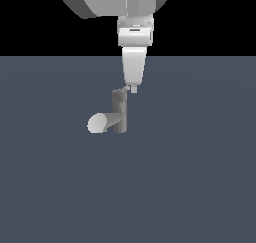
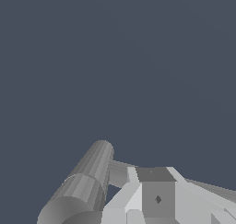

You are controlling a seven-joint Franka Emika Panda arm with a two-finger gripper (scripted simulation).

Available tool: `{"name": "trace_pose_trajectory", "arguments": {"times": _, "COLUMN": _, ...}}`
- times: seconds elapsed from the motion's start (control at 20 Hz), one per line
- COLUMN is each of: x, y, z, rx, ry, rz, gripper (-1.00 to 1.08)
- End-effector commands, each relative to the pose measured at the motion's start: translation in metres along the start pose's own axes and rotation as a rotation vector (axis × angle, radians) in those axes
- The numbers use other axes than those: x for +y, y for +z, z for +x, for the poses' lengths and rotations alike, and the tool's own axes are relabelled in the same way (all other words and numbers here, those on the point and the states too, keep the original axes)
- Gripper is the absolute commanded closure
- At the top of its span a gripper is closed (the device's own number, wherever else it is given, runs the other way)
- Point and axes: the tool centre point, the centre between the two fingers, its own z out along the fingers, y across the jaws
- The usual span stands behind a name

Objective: Turn on the faucet by rotating a designated handle.

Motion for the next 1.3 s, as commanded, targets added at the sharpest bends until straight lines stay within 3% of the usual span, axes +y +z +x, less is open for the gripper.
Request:
{"name": "trace_pose_trajectory", "arguments": {"times": 0.0, "x": 0.018, "y": 0.014, "z": -0.011, "rx": 0.001, "ry": -0.012, "rz": -0.037, "gripper": 1.08}}
{"name": "trace_pose_trajectory", "arguments": {"times": 0.1, "x": 0.007, "y": 0.004, "z": -0.002, "rx": -0.004, "ry": 0.002, "rz": -0.011, "gripper": 1.08}}
{"name": "trace_pose_trajectory", "arguments": {"times": 0.75, "x": 0.026, "y": 0.015, "z": -0.083, "rx": 0.001, "ry": -0.011, "rz": -0.038, "gripper": 1.08}}
{"name": "trace_pose_trajectory", "arguments": {"times": 0.8, "x": 0.026, "y": 0.015, "z": -0.083, "rx": 0.001, "ry": -0.011, "rz": -0.038, "gripper": 1.08}}
{"name": "trace_pose_trajectory", "arguments": {"times": 0.85, "x": 0.013, "y": 0.004, "z": -0.051, "rx": -0.003, "ry": 0.039, "rz": -0.013, "gripper": 1.08}}
{"name": "trace_pose_trajectory", "arguments": {"times": 1.25, "x": -0.001, "y": 0.009, "z": -0.084, "rx": -0.001, "ry": 0.020, "rz": -0.023, "gripper": 1.08}}
